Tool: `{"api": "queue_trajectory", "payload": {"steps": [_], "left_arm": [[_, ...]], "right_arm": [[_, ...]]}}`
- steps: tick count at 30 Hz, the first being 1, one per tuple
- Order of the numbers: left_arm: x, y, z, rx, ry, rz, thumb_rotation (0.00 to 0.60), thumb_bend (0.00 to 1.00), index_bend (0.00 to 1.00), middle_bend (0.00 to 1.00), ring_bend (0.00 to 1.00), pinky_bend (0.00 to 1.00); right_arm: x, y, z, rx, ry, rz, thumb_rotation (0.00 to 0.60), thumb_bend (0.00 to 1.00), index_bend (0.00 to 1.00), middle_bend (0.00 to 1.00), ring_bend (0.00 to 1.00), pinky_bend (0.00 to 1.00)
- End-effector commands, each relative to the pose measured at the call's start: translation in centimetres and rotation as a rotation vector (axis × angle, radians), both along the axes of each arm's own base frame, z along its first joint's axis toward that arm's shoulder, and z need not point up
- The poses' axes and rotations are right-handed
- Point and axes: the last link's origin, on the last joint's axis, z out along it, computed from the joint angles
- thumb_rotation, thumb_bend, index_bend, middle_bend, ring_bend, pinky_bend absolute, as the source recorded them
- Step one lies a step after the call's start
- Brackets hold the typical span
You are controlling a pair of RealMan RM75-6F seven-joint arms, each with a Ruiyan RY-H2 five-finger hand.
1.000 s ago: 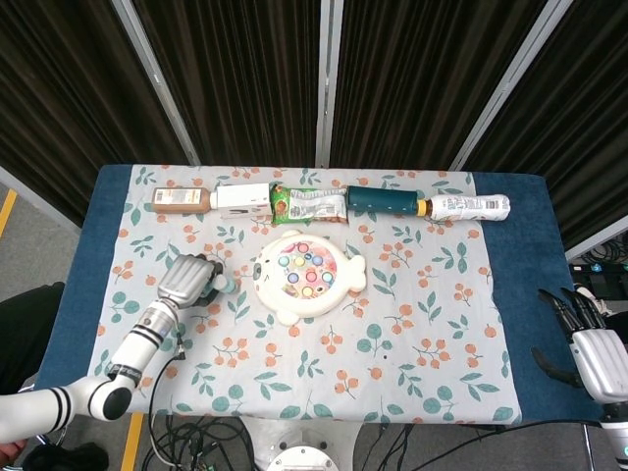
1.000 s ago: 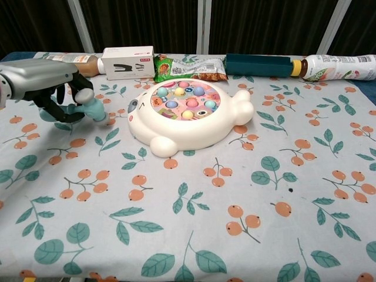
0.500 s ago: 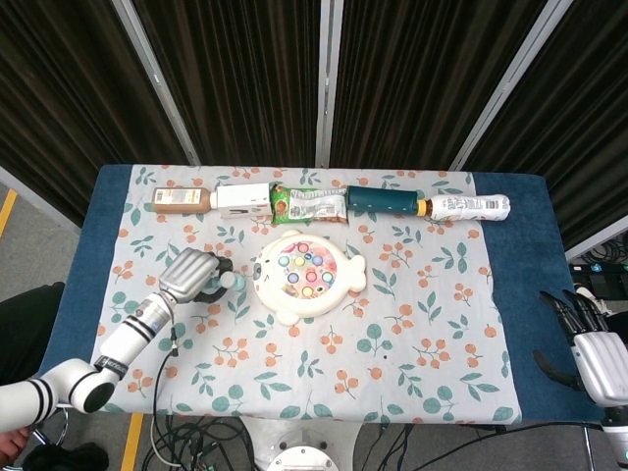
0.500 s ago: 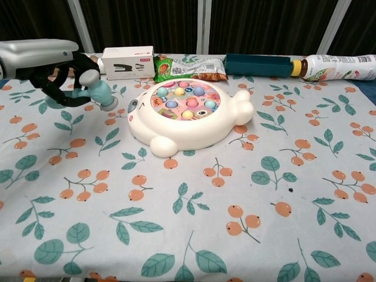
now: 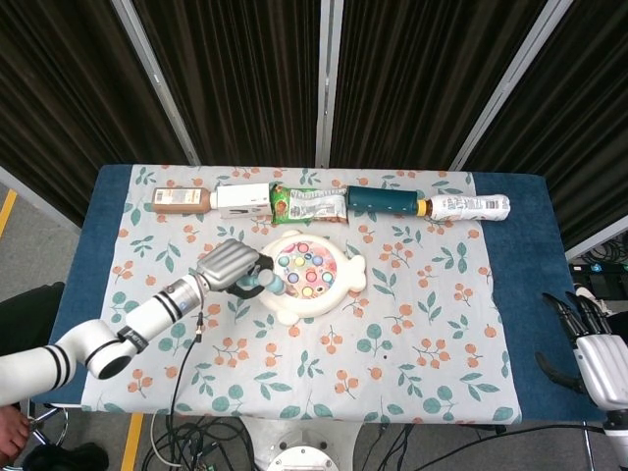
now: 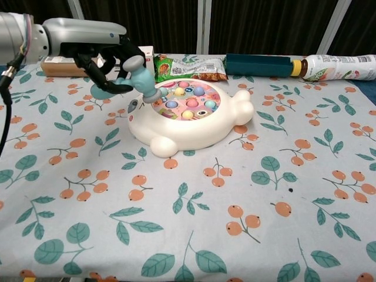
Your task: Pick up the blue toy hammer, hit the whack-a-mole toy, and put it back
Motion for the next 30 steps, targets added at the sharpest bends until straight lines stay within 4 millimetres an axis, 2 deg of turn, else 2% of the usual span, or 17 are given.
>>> {"api": "queue_trajectory", "payload": {"steps": [1, 11, 23, 30], "left_arm": [[1.8, 1.0, -0.4, 0.011, 0.054, -0.034, 0.6, 0.67, 0.64, 0.66, 0.52, 0.75], [4.1, 2.5, -1.9, 0.055, 0.195, -0.067, 0.6, 0.67, 0.64, 0.66, 0.52, 0.76], [5.2, 2.4, -3.7, 0.096, 0.323, -0.095, 0.6, 0.67, 0.64, 0.66, 0.52, 0.77], [6.2, 2.1, -3.2, 0.09, 0.323, -0.073, 0.6, 0.67, 0.64, 0.66, 0.52, 0.77]], "right_arm": [[0.0, 0.1, 0.0, 0.0, 0.0, -0.001, 0.6, 0.22, 0.07, 0.18, 0.0, 0.0], [-0.3, 0.2, 0.2, -0.004, -0.003, -0.003, 0.6, 0.22, 0.07, 0.18, 0.0, 0.0], [-0.5, 0.3, 0.3, -0.005, -0.005, -0.007, 0.6, 0.22, 0.07, 0.18, 0.0, 0.0], [-0.7, 0.5, 0.5, -0.013, -0.007, -0.011, 0.6, 0.22, 0.07, 0.18, 0.0, 0.0]]}}
